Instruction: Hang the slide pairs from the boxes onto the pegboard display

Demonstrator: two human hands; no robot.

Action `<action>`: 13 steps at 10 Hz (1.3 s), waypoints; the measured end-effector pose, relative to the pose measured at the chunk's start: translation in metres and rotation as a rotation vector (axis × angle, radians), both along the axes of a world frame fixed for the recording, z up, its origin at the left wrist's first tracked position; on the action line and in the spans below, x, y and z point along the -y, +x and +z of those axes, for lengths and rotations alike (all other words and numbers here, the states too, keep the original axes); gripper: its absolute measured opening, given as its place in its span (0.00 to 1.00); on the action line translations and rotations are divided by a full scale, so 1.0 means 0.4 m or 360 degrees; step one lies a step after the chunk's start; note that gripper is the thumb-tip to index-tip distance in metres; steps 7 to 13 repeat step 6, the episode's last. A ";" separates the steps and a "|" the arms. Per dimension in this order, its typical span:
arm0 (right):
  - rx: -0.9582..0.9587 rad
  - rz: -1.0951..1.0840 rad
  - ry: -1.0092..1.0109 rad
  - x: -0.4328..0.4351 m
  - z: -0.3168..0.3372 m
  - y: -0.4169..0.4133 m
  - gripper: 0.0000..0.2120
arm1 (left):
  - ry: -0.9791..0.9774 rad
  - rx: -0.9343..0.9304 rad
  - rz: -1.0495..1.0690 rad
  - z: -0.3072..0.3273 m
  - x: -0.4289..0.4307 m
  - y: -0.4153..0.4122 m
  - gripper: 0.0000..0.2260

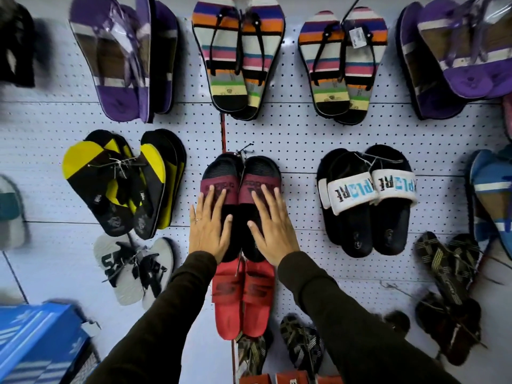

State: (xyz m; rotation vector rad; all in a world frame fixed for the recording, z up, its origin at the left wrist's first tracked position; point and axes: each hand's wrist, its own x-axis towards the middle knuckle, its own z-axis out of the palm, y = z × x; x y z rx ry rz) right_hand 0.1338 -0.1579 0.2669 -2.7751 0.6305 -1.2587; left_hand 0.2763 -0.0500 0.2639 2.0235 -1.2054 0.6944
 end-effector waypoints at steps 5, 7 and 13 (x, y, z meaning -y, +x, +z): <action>-0.0091 0.0020 0.0142 -0.015 0.085 -0.088 0.33 | 0.0120 -0.0041 -0.0055 0.004 -0.001 0.010 0.28; 0.0354 0.0132 0.0153 -0.045 0.220 -0.259 0.30 | 0.0074 -0.0078 0.0012 0.023 0.001 -0.018 0.28; 0.0354 0.0132 0.0153 -0.045 0.220 -0.259 0.30 | 0.0074 -0.0078 0.0012 0.023 0.001 -0.018 0.28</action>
